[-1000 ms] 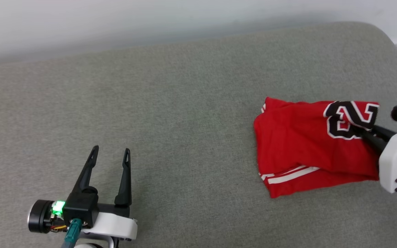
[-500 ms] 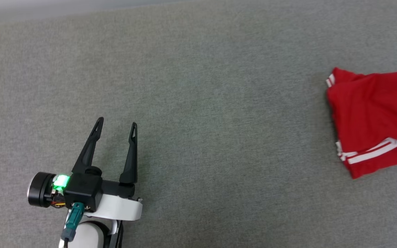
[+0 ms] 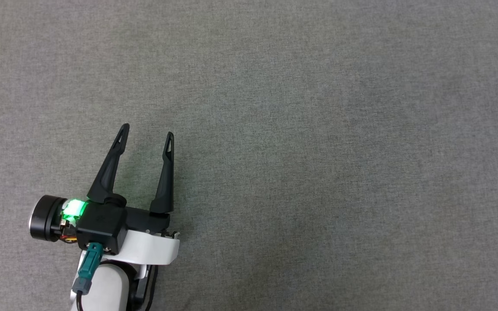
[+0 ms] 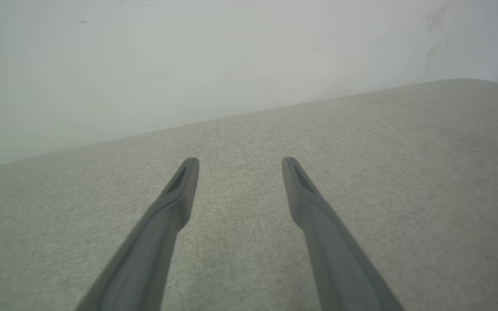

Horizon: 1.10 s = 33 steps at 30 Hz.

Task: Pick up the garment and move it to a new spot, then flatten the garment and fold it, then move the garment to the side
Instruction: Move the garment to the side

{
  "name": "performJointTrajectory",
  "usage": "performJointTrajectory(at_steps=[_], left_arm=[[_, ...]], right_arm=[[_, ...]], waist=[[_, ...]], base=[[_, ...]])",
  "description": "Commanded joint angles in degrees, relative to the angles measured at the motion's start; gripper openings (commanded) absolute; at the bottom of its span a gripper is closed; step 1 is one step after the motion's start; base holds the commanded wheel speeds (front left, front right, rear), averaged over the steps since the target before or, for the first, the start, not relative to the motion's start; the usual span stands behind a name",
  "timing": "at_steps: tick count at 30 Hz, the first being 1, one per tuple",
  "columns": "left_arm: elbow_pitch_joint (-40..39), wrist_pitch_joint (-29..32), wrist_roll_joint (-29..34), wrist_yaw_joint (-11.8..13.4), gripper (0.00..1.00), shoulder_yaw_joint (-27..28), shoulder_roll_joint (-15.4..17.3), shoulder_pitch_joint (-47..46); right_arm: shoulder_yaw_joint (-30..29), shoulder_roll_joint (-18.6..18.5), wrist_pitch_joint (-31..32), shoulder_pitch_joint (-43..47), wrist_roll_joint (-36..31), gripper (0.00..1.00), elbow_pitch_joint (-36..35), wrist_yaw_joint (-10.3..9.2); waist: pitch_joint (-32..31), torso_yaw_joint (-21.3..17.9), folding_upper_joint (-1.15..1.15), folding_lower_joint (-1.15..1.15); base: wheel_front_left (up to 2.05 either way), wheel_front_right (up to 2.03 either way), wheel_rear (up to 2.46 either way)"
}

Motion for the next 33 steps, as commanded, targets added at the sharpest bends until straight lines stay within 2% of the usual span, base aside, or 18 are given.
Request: performJointTrajectory(at_steps=[1, 3, 4, 5, 13, 19, 26, 33], left_arm=[[-0.25, -0.12, 0.06, 0.29, 1.0, -0.12, 0.14, -0.44], [-0.28, -0.12, 0.01, 0.34, 1.0, -0.16, 0.15, -0.48], [-0.22, -0.12, -0.06, 0.48, 1.0, -0.15, 0.17, -0.48], [-0.1, -0.12, -0.13, 0.6, 1.0, -0.19, 0.18, -0.47], [1.01, -0.12, -0.64, 1.16, 1.0, -0.42, -0.1, 1.13], [1.88, -0.12, -1.47, 1.86, 1.0, -0.23, -0.66, 3.85], [2.85, -0.12, -2.05, 2.69, 1.0, 0.59, -1.15, 7.4], [3.84, -0.12, -2.53, 3.12, 1.0, 1.87, -1.37, 10.3]], right_arm=[[-0.88, 1.12, -0.43, -0.86, -0.61, 0.0, 0.83, -0.09], [-1.3, 1.62, -0.59, -1.0, -1.02, 0.0, 1.2, -0.09], [-1.68, 2.16, -0.74, -1.14, -1.46, 0.35, 1.47, -0.09], [-2.16, 2.69, -0.95, -1.29, -2.05, 1.0, 1.71, -0.09], [-6.57, 5.31, -5.86, -1.05, -8.95, 1.0, -0.25, -0.09], [-11.75, 9.49, -14.36, 2.0, -13.4, 1.0, -8.87, -0.09], [-16.43, 17.55, -22.12, 8.01, -17.39, 1.0, -24.01, -0.09], [-14.38, 26.69, -27.0, 16.1, -19.3, 1.0, -37.67, -0.09]], waist=[[0.12, 0.04, 0.0, -0.01], [0.09, -0.04, 0.0, -0.01], [-0.02, -0.15, 0.0, -0.01], [-0.23, -0.27, 0.0, -0.01], [-4.7, -0.79, 0.0, -0.01], [-9.64, -0.46, 0.0, -0.01], [-15.01, 0.95, 0.0, -0.01], [-19.6, 3.24, 0.0, -0.01]], base=[[0.0, 0.0, 0.0], [0.0, 0.0, 0.0], [0.0, 0.0, 0.0], [0.0, 0.0, 0.0], [0.0, 0.0, 0.0], [0.0, 0.0, 0.0], [0.0, 0.0, 0.0], [0.0, 0.0, 0.0]])
